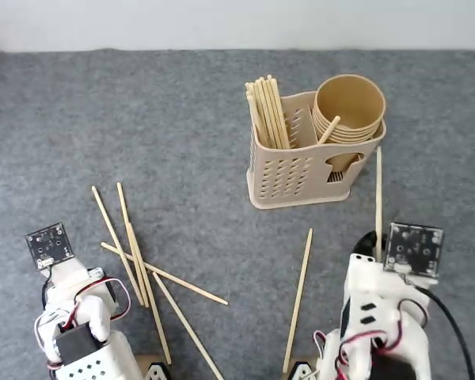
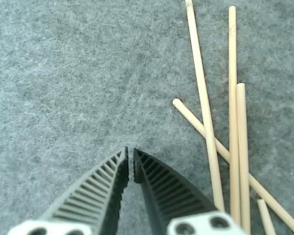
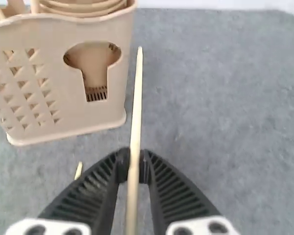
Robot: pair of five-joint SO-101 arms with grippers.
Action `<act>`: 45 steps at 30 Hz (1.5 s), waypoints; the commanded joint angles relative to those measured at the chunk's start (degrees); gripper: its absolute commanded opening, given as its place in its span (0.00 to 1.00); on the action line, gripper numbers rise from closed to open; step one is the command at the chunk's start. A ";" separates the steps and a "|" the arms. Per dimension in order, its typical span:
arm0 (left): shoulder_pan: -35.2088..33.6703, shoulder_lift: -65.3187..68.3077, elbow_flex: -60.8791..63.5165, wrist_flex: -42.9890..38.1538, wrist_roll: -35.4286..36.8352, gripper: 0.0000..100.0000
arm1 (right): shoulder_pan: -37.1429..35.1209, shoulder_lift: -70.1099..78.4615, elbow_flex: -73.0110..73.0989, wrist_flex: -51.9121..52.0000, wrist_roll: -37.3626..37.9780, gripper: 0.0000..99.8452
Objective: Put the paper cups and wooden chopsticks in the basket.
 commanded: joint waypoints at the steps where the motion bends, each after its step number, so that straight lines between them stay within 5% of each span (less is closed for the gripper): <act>1: 0.26 -0.79 -0.66 -0.18 0.00 0.02 | 0.31 -0.31 -6.59 -1.01 0.09 0.01; 19: 0.26 -0.79 -0.66 -0.18 0.00 0.02 | -0.04 -0.40 -24.79 -6.11 0.00 0.01; 24: 0.26 -0.79 -0.66 -0.18 0.00 0.02 | -0.13 -0.22 -27.60 -7.60 -7.56 0.01; 30: 0.26 -0.79 -0.66 -0.18 0.00 0.02 | -0.22 -0.13 -22.15 -21.14 -12.31 0.01; 39: 0.26 -0.79 -0.66 -0.18 0.00 0.02 | -17.01 -0.13 -8.00 -41.80 -12.40 0.01; 45: 0.26 -0.79 -0.66 -0.18 0.00 0.02 | -24.75 -0.13 -0.70 -44.00 -12.40 0.01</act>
